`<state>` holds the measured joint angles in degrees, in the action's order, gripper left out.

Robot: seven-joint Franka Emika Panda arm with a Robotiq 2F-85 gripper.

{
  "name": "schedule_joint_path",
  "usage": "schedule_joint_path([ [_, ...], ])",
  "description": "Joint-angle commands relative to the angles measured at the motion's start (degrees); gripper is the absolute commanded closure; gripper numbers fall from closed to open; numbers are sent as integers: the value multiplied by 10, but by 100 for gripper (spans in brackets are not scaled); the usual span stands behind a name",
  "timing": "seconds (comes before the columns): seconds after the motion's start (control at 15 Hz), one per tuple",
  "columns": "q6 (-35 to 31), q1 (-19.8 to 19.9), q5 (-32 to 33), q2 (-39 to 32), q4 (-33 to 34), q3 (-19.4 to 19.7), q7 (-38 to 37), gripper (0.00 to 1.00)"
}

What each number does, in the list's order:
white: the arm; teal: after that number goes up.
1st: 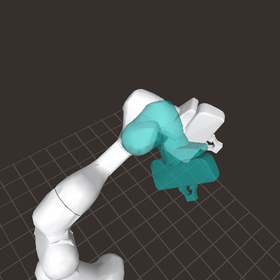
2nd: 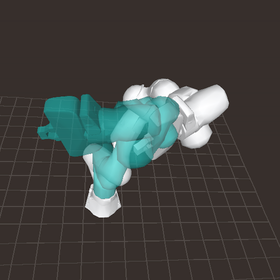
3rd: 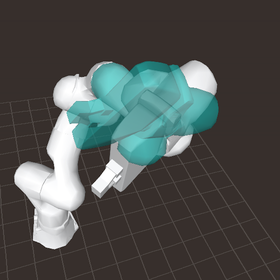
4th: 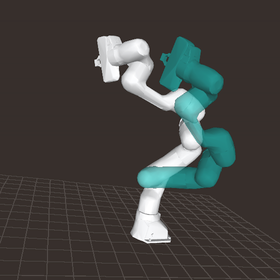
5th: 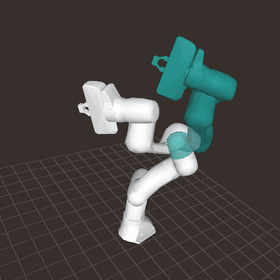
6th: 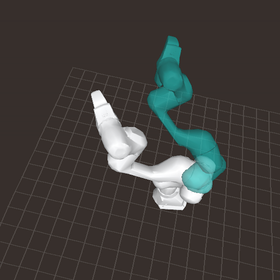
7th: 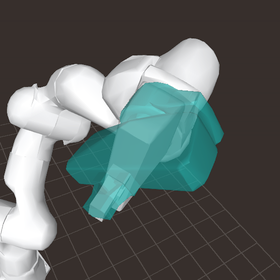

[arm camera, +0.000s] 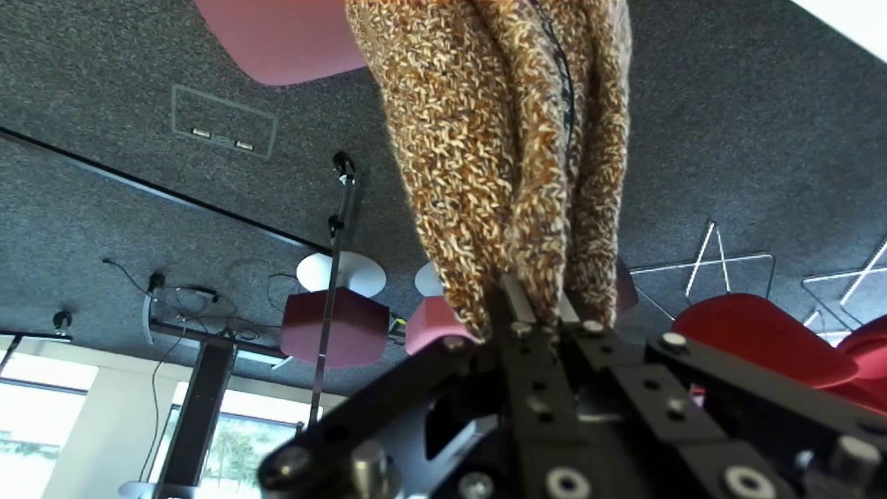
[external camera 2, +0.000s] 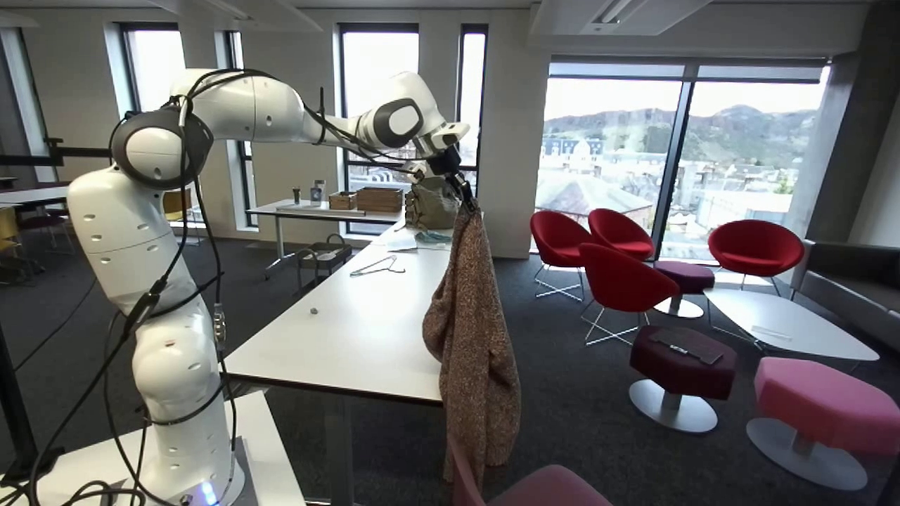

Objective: Put the cloth on the pick chair

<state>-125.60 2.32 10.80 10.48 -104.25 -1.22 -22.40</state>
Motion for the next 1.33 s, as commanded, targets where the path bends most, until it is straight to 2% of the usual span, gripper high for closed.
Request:
schedule_joint_path([
  [0.0, 2, 3, -2, -1, 7, -3, 2, 95],
  [0.33, 2, 2, -2, -5, 8, -4, 2, 95],
  [0.4, 2, 2, -2, -5, 8, -4, 2, 99],
  [0.53, 6, 11, 6, -27, 19, 3, -4, 99],
  [1.0, 69, 38, -36, -124, 109, 64, 6, 99],
  [1.27, 133, 40, -70, -174, 175, 79, 4, 99],
])
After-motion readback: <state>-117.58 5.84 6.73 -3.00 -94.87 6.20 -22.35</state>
